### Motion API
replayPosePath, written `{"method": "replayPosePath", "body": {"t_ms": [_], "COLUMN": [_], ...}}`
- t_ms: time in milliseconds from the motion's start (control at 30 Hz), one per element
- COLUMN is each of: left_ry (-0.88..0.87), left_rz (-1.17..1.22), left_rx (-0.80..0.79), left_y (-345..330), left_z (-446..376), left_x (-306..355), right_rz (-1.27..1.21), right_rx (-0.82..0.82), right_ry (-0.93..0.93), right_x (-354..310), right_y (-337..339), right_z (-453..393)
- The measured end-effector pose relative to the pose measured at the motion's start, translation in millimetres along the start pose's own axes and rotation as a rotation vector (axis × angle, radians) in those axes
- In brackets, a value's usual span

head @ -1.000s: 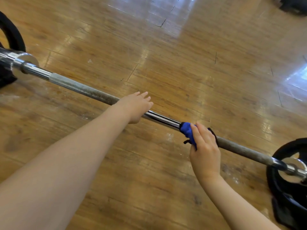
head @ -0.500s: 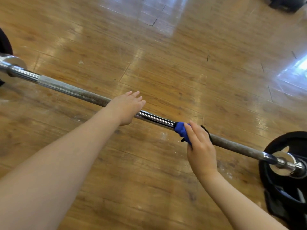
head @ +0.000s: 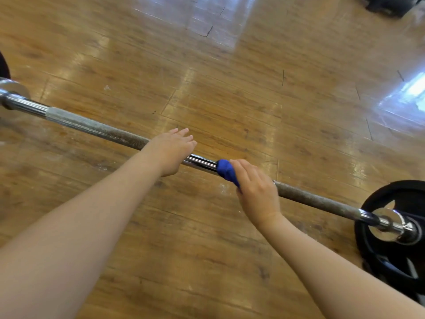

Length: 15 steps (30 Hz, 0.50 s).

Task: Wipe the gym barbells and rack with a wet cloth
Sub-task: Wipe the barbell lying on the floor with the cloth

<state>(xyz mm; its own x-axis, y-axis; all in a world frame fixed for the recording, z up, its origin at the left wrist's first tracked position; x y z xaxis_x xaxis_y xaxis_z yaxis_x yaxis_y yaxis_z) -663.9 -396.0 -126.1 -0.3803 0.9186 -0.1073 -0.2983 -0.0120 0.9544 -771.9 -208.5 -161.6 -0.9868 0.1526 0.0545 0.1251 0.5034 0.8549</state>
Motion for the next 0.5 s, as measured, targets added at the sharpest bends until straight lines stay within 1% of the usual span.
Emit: {"method": "replayPosePath", "body": {"t_ms": [67, 133, 267, 367, 500], "left_ry": [-0.005, -0.008, -0.01, -0.011, 0.042], "left_rz": [0.0, -0.007, -0.03, -0.065, -0.046], "left_rx": [0.008, 0.029, 0.092, 0.145, 0.181], "left_y": [0.3, 0.6, 0.0, -2.8, -14.6], "left_z": [1.2, 2.1, 4.8, 8.8, 16.7], "left_x": [0.0, 0.4, -0.3, -6.0, -17.9], "right_rz": [0.034, 0.038, 0.01, -0.025, -0.092], "right_rx": [0.016, 0.005, 0.04, 0.057, 0.01], "right_ry": [-0.025, -0.091, -0.265, -0.244, -0.196], "right_x": [14.6, 18.5, 2.2, -18.2, -57.1], "right_y": [7.5, 7.0, -0.9, -11.7, -33.7], "right_z": [16.9, 27.2, 21.9, 1.1, -45.0]}}
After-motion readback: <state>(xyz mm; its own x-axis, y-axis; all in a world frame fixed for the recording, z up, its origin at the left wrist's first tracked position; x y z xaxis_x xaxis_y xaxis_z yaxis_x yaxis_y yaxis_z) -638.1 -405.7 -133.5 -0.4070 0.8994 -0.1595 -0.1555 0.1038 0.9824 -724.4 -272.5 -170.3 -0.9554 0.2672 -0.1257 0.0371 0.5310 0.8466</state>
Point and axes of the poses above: each hand's wrist, its own z-axis away from the middle knuckle, its own y-axis out of the back of the hand, x = y × z, the point moved 1 cm from there along -z, towards the middle knuckle, and after that the axes turned 6 degrees about y, right-handed, at the moved point
